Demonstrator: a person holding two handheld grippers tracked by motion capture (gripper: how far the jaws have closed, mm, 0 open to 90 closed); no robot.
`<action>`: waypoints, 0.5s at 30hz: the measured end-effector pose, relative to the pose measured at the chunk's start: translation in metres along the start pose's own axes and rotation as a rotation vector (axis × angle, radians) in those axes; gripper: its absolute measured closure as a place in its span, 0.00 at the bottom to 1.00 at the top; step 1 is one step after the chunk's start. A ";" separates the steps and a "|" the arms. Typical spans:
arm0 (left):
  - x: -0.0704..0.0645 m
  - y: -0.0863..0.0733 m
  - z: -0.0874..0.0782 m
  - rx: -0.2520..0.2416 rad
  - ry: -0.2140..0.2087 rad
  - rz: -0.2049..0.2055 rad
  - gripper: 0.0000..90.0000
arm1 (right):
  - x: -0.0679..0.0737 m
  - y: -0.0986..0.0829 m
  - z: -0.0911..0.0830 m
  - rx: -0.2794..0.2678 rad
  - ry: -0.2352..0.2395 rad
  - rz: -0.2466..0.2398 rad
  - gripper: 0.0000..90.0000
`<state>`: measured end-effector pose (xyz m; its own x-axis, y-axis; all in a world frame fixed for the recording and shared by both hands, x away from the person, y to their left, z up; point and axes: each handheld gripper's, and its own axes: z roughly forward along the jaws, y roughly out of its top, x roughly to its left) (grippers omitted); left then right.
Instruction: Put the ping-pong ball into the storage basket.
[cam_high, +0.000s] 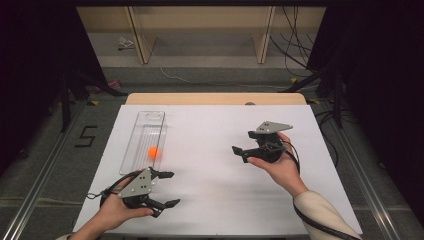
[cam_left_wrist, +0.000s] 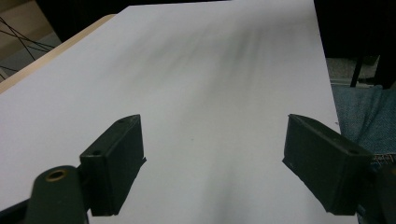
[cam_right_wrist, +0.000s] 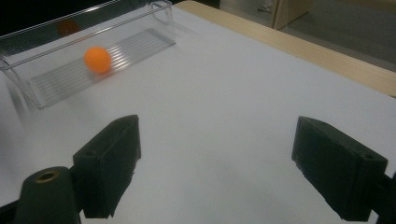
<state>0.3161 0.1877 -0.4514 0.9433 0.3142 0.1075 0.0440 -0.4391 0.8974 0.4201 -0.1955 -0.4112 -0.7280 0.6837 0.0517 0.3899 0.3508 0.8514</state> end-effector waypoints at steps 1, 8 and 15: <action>0.000 0.000 0.000 0.000 0.001 0.000 0.22 | -0.001 -0.002 -0.003 -0.001 -0.004 0.002 0.18; 0.000 0.000 0.000 0.000 0.004 -0.001 0.22 | -0.007 -0.016 -0.025 -0.012 -0.027 0.026 0.18; 0.001 0.000 0.000 0.001 0.005 0.001 0.22 | -0.013 -0.033 -0.042 -0.004 -0.044 0.046 0.18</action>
<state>0.3165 0.1884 -0.4512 0.9416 0.3182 0.1101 0.0437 -0.4398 0.8971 0.3930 -0.2426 -0.4179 -0.6836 0.7267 0.0674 0.4197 0.3158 0.8510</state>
